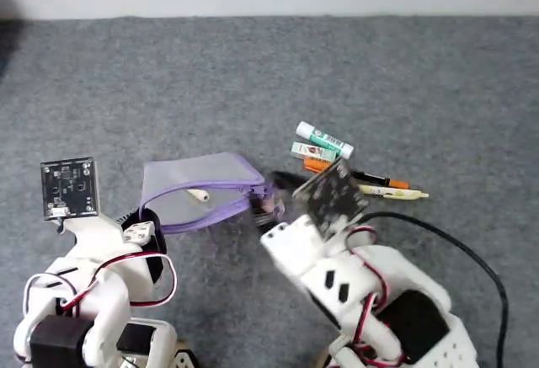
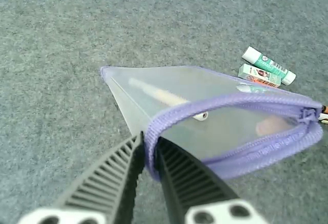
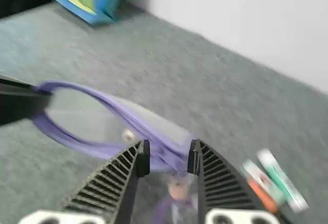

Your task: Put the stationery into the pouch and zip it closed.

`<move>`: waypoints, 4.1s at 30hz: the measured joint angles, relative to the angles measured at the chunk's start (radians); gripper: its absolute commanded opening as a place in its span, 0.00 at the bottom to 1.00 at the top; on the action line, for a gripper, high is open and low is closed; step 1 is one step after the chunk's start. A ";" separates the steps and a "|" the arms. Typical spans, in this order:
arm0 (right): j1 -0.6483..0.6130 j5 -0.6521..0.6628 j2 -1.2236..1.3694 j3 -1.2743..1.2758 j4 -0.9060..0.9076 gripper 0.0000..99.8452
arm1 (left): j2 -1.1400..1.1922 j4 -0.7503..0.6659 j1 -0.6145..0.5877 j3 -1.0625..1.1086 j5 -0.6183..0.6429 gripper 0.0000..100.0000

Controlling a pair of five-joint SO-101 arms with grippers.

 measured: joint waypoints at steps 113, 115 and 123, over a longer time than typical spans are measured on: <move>-0.054 -0.224 0.796 -1.013 0.566 0.01 | 0.000 0.029 0.002 0.003 0.061 0.01; -0.101 -0.252 0.733 -0.951 0.500 0.01 | 0.000 0.029 0.002 0.003 0.061 0.01; -0.187 -0.278 0.361 -0.460 0.078 0.01 | 0.000 0.029 0.002 0.003 0.061 0.01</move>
